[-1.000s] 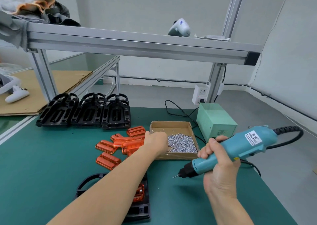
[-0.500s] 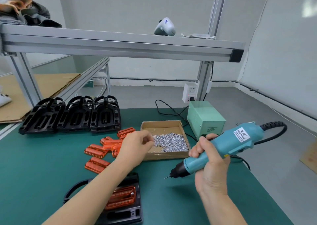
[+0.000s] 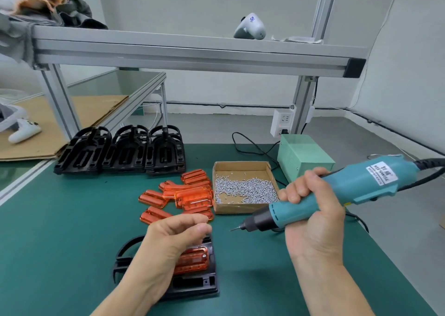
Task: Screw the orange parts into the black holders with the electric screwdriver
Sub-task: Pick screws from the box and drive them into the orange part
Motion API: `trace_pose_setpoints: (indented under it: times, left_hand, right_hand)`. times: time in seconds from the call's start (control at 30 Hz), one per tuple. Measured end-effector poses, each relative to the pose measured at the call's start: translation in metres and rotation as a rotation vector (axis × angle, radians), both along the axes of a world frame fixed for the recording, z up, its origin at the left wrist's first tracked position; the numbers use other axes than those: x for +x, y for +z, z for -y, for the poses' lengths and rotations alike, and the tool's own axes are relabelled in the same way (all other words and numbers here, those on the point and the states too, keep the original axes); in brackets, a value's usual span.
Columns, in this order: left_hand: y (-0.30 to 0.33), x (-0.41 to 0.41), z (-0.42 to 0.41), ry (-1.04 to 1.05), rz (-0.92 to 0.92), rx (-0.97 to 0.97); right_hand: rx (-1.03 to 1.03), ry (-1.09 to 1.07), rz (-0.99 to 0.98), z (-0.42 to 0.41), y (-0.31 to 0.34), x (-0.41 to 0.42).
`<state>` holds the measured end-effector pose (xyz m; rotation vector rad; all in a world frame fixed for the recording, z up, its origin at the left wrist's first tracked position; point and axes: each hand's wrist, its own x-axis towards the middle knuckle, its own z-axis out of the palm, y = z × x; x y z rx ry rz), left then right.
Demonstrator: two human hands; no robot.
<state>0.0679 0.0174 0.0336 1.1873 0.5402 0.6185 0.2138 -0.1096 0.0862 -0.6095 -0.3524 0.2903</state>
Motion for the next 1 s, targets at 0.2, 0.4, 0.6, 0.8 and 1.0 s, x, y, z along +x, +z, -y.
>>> trace_pose_setpoints:
  times: [0.2,0.4,0.6,0.8,1.0]
  left_hand:
    - [-0.008,-0.019,0.018,0.012,0.062,-0.119]
    - [-0.011,-0.025,0.028,0.016,0.091,-0.081]
    - [-0.006,-0.030,0.035,-0.027,0.104,0.003]
    - [-0.006,-0.033,0.038,-0.018,0.109,-0.008]
    - [-0.005,-0.034,0.038,-0.018,0.123,-0.011]
  right_hand:
    - [0.033,0.057,0.026,0.005,0.009,-0.018]
    - [0.033,0.094,0.034,0.002,0.015,-0.034]
    - [0.035,0.119,0.054,0.004,0.018,-0.042]
    - [0.031,0.130,0.072,0.005,0.020,-0.046]
    - [0.020,0.127,0.098,0.005,0.021,-0.048]
